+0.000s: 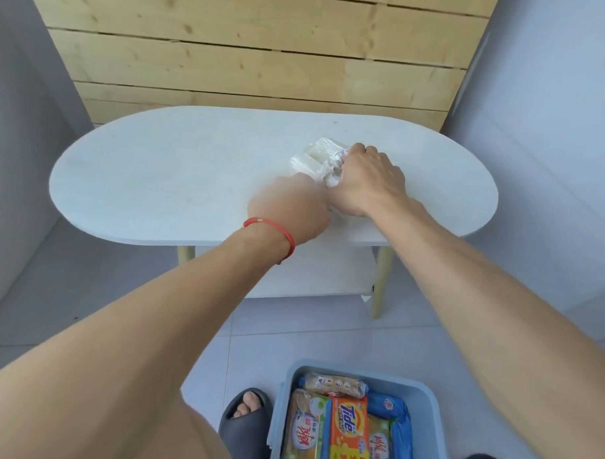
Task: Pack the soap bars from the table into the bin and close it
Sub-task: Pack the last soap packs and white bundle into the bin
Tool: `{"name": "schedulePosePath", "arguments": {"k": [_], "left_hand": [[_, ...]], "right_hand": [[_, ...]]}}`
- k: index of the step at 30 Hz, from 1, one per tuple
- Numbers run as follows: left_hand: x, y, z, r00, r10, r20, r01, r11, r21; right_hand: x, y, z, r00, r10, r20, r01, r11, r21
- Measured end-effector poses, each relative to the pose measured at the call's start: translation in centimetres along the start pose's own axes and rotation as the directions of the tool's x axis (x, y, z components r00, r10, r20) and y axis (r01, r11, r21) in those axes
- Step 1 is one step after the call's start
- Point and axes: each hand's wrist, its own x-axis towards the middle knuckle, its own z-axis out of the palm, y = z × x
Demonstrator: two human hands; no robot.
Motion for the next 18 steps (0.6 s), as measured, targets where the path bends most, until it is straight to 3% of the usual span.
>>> {"name": "schedulePosePath", "arguments": {"k": [5, 10, 12, 14, 18], "left_hand": [[-5.1, 1.3, 0.1, 0.925, 0.112, 0.363, -0.11, 0.994, -0.027], [-11.1, 0.4, 7.6, 0.869, 0.154, 0.471, -0.287, 0.931, 0.225], [-12.5, -1.1, 10.6, 0.83, 0.093, 0.55, -0.299, 0.907, 0.297], [-13.5, -2.7, 13.0, 0.834, 0.016, 0.551, -0.258, 0.895, 0.365], [-16.5, -5.0, 16.5, 0.868, -0.16, 0.47, -0.008, 0.942, 0.335]], "right_hand": [[-10.5, 6.0, -3.3, 0.991, 0.125, 0.036, -0.13, 0.955, 0.267], [-22.7, 12.5, -1.3, 0.935, 0.309, 0.173, -0.353, 0.783, 0.512], [-26.1, 14.4, 1.8, 0.866, 0.393, 0.309, -0.499, 0.715, 0.489], [-28.8, 15.7, 5.6, 0.79, 0.457, 0.409, -0.607, 0.68, 0.412], [-31.7, 16.0, 12.6, 0.711, 0.589, 0.385, -0.676, 0.724, 0.139]]}}
